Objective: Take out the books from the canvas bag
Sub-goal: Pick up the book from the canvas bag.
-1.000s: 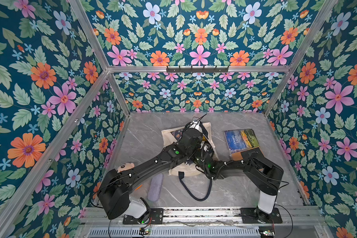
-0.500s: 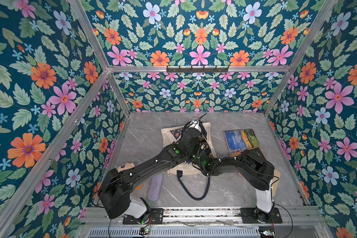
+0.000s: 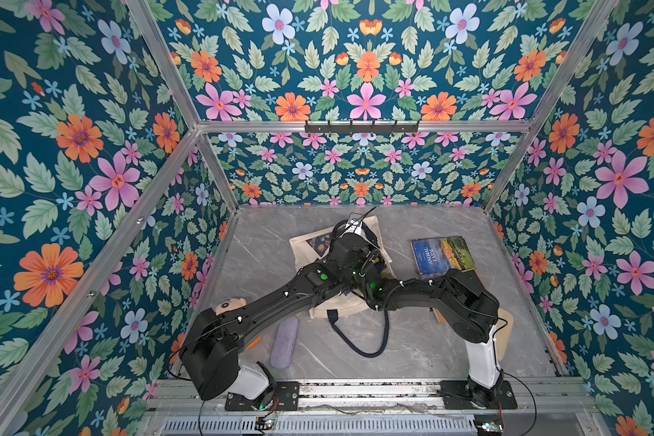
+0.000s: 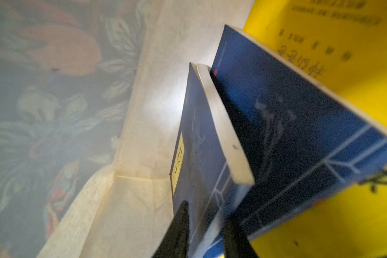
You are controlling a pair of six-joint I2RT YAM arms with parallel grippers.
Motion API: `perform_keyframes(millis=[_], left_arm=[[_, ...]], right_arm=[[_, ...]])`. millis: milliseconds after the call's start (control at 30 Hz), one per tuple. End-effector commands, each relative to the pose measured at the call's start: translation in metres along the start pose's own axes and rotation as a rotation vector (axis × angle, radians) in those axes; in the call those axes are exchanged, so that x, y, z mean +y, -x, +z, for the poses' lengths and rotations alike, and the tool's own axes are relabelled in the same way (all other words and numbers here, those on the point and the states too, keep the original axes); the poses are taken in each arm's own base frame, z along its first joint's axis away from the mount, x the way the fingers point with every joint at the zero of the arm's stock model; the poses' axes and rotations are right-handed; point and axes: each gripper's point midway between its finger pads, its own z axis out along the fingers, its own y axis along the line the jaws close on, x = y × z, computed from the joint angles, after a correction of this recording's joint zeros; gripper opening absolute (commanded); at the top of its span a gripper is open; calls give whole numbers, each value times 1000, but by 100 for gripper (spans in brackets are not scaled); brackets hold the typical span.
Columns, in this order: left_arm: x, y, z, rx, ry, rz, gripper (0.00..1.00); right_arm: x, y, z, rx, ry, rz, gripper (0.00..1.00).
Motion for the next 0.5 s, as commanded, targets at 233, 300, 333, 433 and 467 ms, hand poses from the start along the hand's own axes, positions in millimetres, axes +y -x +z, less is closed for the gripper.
perform_keyframes(millis=[233,300,333,433,467], left_arm=[[-12,11,-2,-33,-62,-44,0],[-13,12,-2,-35,-67,-47,0],[-13,12,-2,-34,-69,-48,0],[-13,13,-4,-39,-76,-53,0],[-14,12,-4,-39,-78,-54,0]], right_arm=[[19,3,16,-48,105,-32,33],[25,2,21,-47,125,-34,34],[28,1,24,-45,135,-43,35],[33,1,30,-58,160,-55,34],[34,1,31,-60,161,-53,32]])
